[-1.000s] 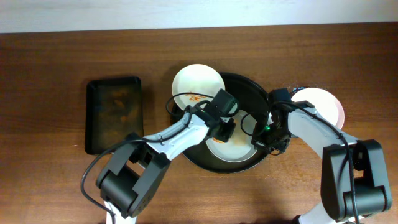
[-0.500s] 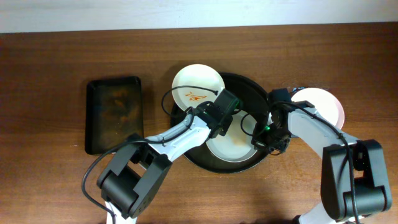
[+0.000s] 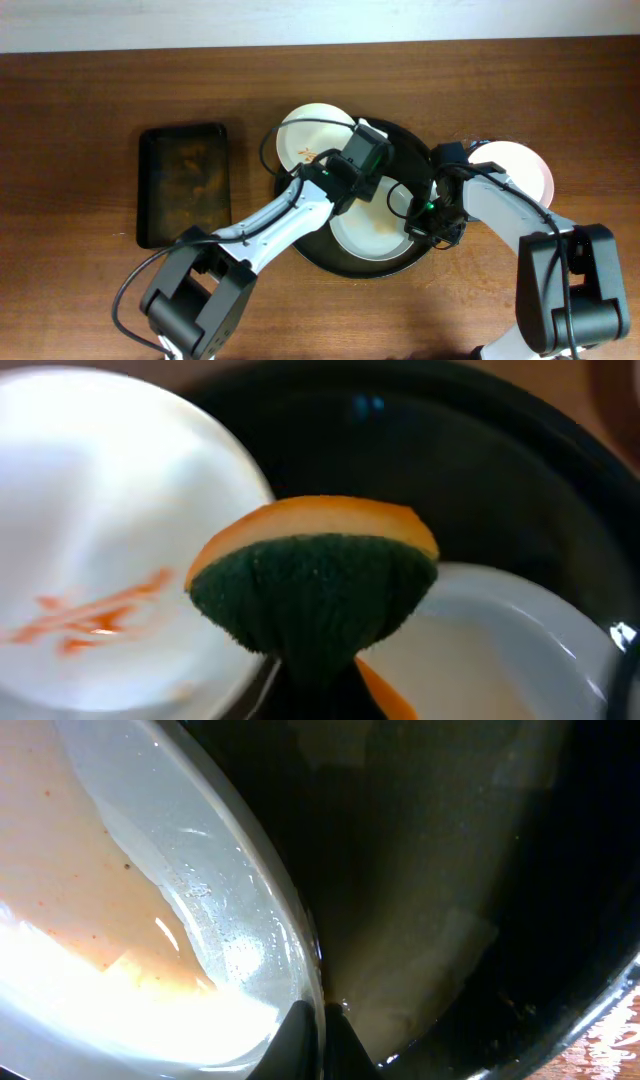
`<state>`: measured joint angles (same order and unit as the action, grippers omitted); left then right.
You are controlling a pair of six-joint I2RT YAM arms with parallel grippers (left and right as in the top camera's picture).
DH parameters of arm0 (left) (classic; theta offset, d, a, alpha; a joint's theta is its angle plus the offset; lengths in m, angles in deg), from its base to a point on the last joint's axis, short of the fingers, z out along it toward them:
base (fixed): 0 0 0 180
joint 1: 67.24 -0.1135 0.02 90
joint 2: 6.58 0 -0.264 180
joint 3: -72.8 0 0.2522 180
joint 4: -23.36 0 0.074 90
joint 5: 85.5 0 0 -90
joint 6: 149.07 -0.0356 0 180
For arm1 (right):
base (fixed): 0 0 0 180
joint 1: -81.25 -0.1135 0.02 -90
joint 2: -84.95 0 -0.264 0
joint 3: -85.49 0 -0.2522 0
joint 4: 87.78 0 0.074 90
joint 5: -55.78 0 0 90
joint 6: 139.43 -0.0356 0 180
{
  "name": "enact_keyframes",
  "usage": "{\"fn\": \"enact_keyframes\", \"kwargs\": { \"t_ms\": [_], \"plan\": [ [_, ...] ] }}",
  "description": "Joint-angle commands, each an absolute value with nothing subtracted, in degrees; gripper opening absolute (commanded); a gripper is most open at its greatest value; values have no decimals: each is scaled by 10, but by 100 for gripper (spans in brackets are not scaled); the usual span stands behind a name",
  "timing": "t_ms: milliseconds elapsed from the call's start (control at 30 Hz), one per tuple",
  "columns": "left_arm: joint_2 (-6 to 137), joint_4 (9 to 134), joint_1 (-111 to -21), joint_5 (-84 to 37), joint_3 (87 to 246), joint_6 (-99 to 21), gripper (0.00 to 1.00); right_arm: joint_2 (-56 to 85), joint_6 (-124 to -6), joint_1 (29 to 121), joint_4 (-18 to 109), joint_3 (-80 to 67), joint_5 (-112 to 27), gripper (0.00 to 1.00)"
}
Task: Clean dirty plates on tray and stack at the side
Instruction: 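Scrub the lower white plate with the sponge in the left gripper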
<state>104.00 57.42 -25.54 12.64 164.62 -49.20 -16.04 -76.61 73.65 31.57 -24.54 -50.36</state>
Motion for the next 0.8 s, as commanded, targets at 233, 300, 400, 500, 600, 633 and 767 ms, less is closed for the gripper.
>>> {"fn": "enact_keyframes", "kwargs": {
  "t_ms": [233, 300, 400, 500, 600, 633, 767],
  "plan": [
    [1142, 585, -258, 140, 1651, -498, 0, -177, -758, 734, 292, -266, -438, 4],
    [1142, 616, -258, 187, 1651, -498, 0, -177, -758, 734, 292, -266, -438, 4],
    [1126, 643, -258, 215, 1652, -503, 0, -177, -758, 734, 292, -266, -438, 4],
    [1087, 653, -258, 246, 1652, -513, 0, -177, -758, 734, 292, -266, -438, 4],
    [1059, 655, -258, 277, 1652, -530, 0, -177, -758, 734, 292, -266, -438, 4],
    [1043, 657, -258, 283, 1652, -530, 0, -177, -758, 734, 292, -266, -438, 4],
    [972, 692, -258, 283, 1652, -529, 0, -177, -758, 734, 293, -266, -438, 4]
  ]
}}
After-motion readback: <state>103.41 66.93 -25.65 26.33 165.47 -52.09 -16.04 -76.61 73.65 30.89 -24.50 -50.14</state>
